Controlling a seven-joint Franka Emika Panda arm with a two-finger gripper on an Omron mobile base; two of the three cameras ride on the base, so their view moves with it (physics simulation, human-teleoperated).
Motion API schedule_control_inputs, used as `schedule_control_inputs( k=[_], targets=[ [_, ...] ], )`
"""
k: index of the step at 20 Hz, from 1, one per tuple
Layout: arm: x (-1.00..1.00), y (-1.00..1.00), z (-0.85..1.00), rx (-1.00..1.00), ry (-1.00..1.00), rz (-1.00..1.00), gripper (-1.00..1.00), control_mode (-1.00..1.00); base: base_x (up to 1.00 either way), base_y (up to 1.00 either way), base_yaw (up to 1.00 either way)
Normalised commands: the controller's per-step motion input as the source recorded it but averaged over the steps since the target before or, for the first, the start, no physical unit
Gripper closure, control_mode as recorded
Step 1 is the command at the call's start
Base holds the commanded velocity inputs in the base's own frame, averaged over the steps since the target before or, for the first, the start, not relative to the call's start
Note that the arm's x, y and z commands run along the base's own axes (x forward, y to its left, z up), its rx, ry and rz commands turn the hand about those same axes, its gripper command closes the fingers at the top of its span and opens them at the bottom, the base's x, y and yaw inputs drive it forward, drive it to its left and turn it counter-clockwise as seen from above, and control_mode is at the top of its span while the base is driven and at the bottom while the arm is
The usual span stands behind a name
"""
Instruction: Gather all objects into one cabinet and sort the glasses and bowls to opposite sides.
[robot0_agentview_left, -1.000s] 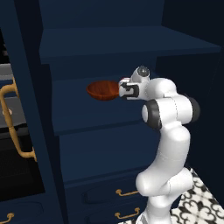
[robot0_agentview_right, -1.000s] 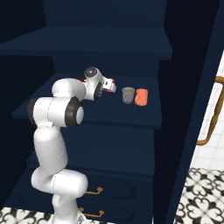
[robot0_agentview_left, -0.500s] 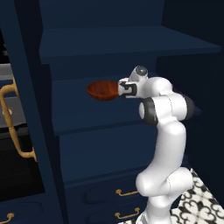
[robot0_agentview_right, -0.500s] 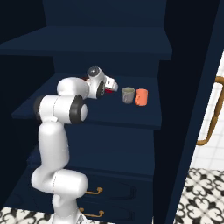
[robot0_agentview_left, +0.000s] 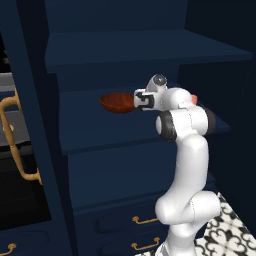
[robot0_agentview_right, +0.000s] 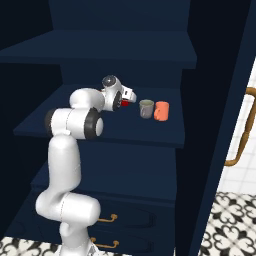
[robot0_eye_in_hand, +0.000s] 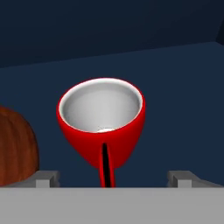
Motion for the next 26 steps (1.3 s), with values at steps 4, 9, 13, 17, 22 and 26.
schedule_control_inputs(
  k=[4,9,13,17,22,26],
  targets=[
    [0.00,0.00,-0.03,-0.01,0.00,0.00,-1.00,-1.00,0.00,0.00,0.00],
    [0.00,0.00,-0.08,0.00,0.00,0.00,-1.00,-1.00,0.00,0.00,0.00],
    [0.02,0.00,-0.04,0.00,0.00,0.00,-1.00,-1.00,0.00,0.00,0.00],
    [0.01,0.00,0.00,0.00,0.00,0.00,1.00,-1.00,0.00,0.00,0.00],
    [0.00,0.00,0.00,0.00,-0.01,0.00,1.00,-1.00,0.00,0.00,0.00],
    [0.00,-0.01,0.00,0.00,-0.01,0.00,1.00,-1.00,0.00,0.00,0.00]
  ],
)
